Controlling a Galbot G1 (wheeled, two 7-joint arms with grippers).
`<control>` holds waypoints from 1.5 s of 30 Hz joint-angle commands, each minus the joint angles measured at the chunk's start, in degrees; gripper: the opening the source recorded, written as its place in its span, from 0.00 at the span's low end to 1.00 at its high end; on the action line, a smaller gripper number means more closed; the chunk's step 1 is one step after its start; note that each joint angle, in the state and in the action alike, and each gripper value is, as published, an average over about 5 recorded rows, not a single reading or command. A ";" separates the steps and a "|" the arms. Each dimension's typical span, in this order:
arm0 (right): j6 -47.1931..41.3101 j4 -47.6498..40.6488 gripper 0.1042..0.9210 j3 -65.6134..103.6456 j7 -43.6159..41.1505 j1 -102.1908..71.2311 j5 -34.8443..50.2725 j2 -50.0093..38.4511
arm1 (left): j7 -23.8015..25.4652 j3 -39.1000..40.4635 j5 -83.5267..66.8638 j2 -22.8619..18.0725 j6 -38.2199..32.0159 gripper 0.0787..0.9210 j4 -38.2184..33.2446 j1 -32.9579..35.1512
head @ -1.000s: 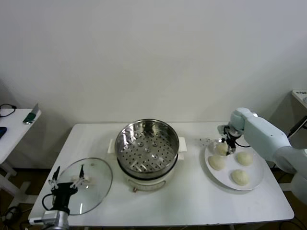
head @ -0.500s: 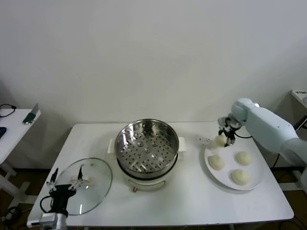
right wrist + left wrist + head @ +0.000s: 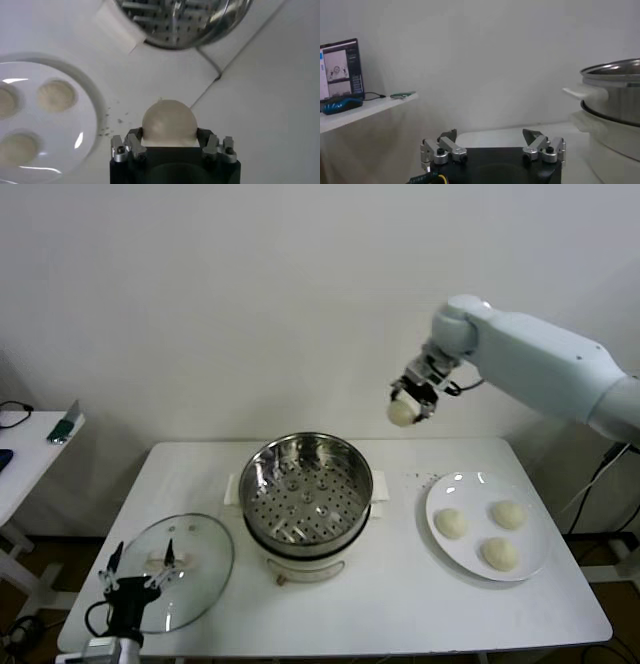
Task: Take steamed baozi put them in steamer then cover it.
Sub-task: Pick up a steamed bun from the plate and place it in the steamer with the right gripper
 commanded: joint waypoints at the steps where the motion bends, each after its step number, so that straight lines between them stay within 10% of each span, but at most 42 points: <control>1: 7.92 7.82 0.73 -2.55 -0.55 5.60 -4.89 11.63 | -0.08 -0.07 -0.66 -0.08 -0.21 0.88 -1.48 1.60; 21: 13.43 5.50 0.73 2.19 2.01 -15.97 -32.62 15.78 | -0.30 -0.16 -0.53 -0.06 0.15 0.88 -1.97 1.85; 45: 12.93 6.28 0.88 3.70 3.14 -13.62 -29.96 13.49 | -0.08 -0.34 0.76 -0.17 -0.01 0.88 -1.51 2.54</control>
